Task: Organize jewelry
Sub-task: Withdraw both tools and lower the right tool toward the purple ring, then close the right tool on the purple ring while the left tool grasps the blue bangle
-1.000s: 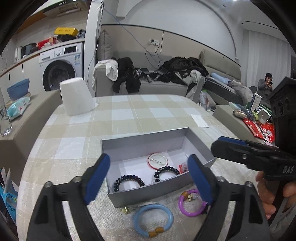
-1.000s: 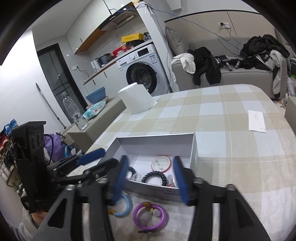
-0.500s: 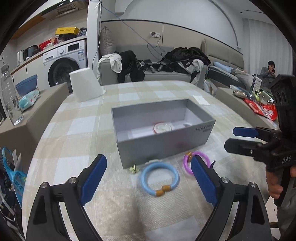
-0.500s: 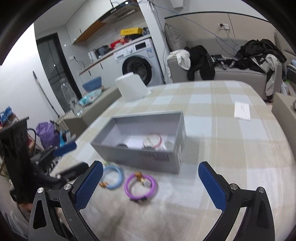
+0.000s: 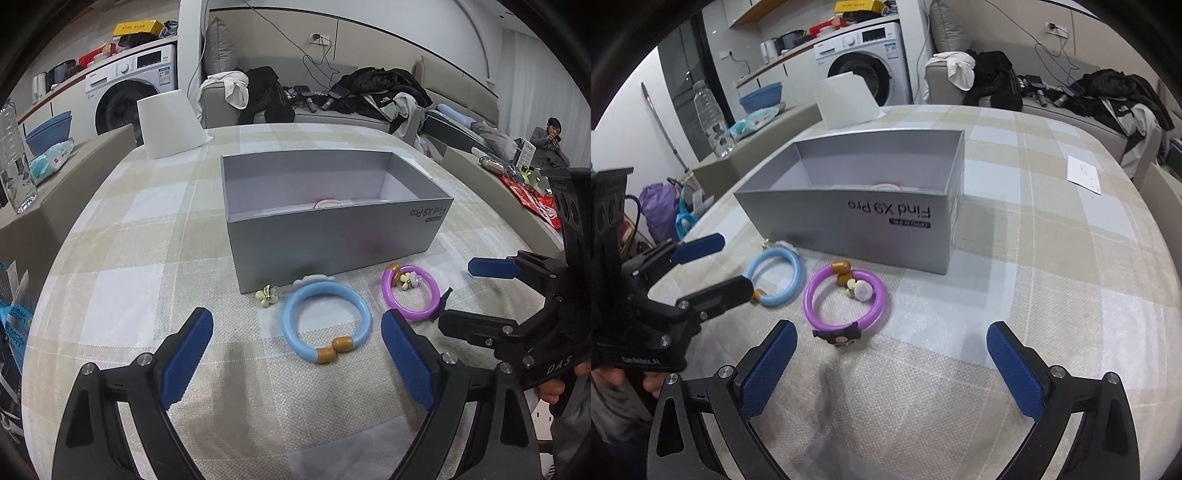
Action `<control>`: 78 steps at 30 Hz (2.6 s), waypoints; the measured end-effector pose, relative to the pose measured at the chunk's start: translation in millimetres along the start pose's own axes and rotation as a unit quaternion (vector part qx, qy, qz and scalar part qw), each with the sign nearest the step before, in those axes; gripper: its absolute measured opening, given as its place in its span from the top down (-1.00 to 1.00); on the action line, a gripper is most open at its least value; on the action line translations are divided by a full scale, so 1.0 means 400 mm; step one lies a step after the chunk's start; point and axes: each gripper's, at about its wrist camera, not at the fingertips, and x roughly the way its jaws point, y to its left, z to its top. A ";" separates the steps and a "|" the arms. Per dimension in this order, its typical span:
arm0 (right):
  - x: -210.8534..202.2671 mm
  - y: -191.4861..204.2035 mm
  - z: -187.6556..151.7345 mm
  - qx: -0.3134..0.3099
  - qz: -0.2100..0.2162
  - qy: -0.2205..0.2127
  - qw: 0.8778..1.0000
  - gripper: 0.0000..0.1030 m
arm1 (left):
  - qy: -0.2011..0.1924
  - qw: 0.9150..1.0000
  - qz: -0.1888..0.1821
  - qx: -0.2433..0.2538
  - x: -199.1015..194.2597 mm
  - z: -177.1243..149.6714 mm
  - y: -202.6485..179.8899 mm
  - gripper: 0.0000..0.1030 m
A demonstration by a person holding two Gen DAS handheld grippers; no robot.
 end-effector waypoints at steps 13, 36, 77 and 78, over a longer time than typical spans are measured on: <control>0.011 0.057 -0.002 -0.053 0.003 0.010 0.999 -0.49 | 0.008 1.000 -0.001 -0.011 0.004 -0.005 0.007 -0.76; 0.010 0.069 -0.002 -0.066 0.010 0.005 0.998 -0.04 | -0.016 1.000 -0.003 0.006 -0.014 0.008 -0.006 -0.98; -0.061 0.054 0.016 -0.045 0.048 -0.078 0.995 0.04 | 0.048 0.996 -0.056 0.054 0.035 0.004 -0.042 -0.02; -0.063 0.053 0.016 -0.044 0.048 -0.079 0.995 0.04 | 0.048 0.996 -0.059 0.054 0.034 0.004 -0.042 -0.02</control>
